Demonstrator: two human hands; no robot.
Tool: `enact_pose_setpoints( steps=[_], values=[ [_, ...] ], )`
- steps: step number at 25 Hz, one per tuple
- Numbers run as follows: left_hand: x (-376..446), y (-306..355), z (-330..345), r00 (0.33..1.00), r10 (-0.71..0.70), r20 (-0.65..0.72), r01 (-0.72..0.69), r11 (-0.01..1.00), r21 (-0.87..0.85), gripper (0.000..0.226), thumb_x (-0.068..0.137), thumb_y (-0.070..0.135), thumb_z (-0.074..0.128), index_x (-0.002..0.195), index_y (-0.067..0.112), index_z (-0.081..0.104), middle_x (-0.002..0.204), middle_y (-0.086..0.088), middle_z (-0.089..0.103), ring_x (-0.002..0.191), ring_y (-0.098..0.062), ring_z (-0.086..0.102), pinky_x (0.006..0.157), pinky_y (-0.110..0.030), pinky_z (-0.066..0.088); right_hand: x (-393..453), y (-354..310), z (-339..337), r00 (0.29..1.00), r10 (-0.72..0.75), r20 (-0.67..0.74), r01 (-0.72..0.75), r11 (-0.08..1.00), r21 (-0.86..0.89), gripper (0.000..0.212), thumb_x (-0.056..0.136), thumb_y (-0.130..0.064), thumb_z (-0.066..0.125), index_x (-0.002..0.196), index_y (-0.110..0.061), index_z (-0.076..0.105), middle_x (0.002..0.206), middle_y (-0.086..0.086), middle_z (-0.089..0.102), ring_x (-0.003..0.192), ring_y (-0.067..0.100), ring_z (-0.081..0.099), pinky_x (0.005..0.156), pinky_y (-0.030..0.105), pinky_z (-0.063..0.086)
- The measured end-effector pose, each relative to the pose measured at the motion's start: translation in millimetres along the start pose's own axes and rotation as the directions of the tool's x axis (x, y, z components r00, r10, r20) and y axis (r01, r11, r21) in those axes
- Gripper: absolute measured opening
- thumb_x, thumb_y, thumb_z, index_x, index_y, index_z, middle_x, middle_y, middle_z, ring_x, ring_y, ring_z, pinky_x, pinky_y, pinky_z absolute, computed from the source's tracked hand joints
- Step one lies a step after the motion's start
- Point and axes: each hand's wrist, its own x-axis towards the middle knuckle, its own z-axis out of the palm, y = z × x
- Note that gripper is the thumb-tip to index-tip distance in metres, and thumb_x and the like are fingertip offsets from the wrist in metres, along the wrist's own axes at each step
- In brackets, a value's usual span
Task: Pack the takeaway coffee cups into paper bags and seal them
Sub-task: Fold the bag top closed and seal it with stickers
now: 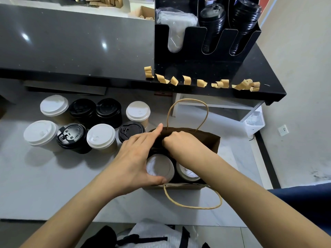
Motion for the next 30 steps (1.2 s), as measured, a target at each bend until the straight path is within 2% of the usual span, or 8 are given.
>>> enact_pose_setpoints(
  steps=[4,8,14,16,21,23,26,30],
  values=[
    [-0.6,-1.1,0.1,1.0,-0.006,-0.003,0.005,1.0,-0.012,0.127,0.056,0.069,0.069,0.157,0.047,-0.003,0.152,0.024,0.03,0.138,-0.007,0.026,0.117,-0.033,0.026,-4.4,6.8,6.8,0.999,0.037,-0.034,-0.033,0.99,0.135,0.025,0.1,-0.016,0.055,0.125,-0.012,0.057,0.113,0.01,0.066,0.101,0.032,0.066,0.07,0.036,0.042],
    [1.0,-1.2,0.8,1.0,-0.009,-0.014,0.009,1.0,-0.012,0.125,0.056,0.07,0.069,0.157,0.049,-0.002,0.151,0.024,0.031,0.137,-0.009,0.028,0.116,-0.034,0.027,-26.2,14.2,6.4,0.993,0.049,-0.108,-0.016,0.959,0.285,0.033,0.102,-0.029,0.055,0.134,-0.019,0.059,0.122,0.004,0.059,0.107,0.027,0.062,0.084,0.038,0.051],
    [1.5,-4.0,2.0,1.0,-0.006,-0.021,0.005,0.999,-0.05,0.124,0.055,0.07,0.073,0.157,0.051,0.004,0.148,0.027,0.034,0.135,-0.007,0.032,0.114,-0.033,0.031,-68.7,36.9,9.1,0.917,0.196,-0.348,0.007,0.863,0.505,0.019,0.1,-0.032,0.056,0.115,-0.027,0.067,0.103,-0.007,0.066,0.094,0.019,0.062,0.079,0.038,0.051],
    [1.7,-5.8,1.4,1.0,0.0,-0.028,-0.001,0.999,-0.048,0.125,0.053,0.072,0.072,0.156,0.053,0.005,0.148,0.03,0.032,0.136,-0.005,0.032,0.113,-0.031,0.032,-81.0,45.7,15.7,0.858,0.242,-0.452,0.06,0.828,0.558,0.013,0.099,-0.026,0.059,0.106,-0.024,0.07,0.092,-0.007,0.066,0.086,0.016,0.062,0.075,0.039,0.051],
    [1.7,-8.9,-3.8,1.0,-0.018,-0.017,0.018,0.999,-0.036,0.127,0.05,0.075,0.072,0.157,0.052,0.007,0.15,0.024,0.037,0.138,-0.009,0.036,0.114,-0.036,0.034,-102.3,65.4,25.6,0.593,0.453,-0.666,0.134,0.76,0.636,0.009,0.097,-0.011,0.063,0.098,-0.012,0.072,0.088,-0.003,0.069,0.081,0.013,0.061,0.074,0.032,0.052],
    [1.5,-7.9,-4.2,1.0,-0.021,-0.021,0.02,0.999,-0.043,0.127,0.05,0.075,0.073,0.156,0.052,0.008,0.149,0.024,0.037,0.138,-0.01,0.036,0.114,-0.036,0.033,-109.9,75.0,31.2,0.526,0.529,-0.666,0.111,0.734,0.671,0.009,0.096,-0.008,0.064,0.098,-0.011,0.073,0.089,-0.004,0.07,0.08,0.01,0.061,0.073,0.024,0.051],
    [1.6,-7.6,-3.9,1.0,-0.011,-0.019,0.01,0.999,-0.039,0.126,0.049,0.074,0.072,0.156,0.052,0.009,0.148,0.025,0.037,0.138,-0.01,0.035,0.112,-0.034,0.032,-115.0,90.8,54.6,0.492,0.621,-0.61,-0.01,0.705,0.709,0.01,0.096,-0.01,0.063,0.097,-0.014,0.073,0.087,-0.006,0.069,0.076,0.009,0.061,0.072,0.023,0.051],
    [0.8,-8.4,-2.9,0.999,-0.007,-0.033,0.006,0.999,-0.039,0.124,0.049,0.074,0.071,0.156,0.051,0.012,0.143,0.025,0.039,0.133,-0.011,0.037,0.109,-0.032,0.032,-105.8,99.1,113.2,0.55,0.731,-0.403,-0.239,0.601,0.763,0.008,0.094,-0.019,0.064,0.094,-0.02,0.072,0.088,-0.006,0.069,0.078,0.014,0.062,0.076,0.04,0.054]
  ],
)
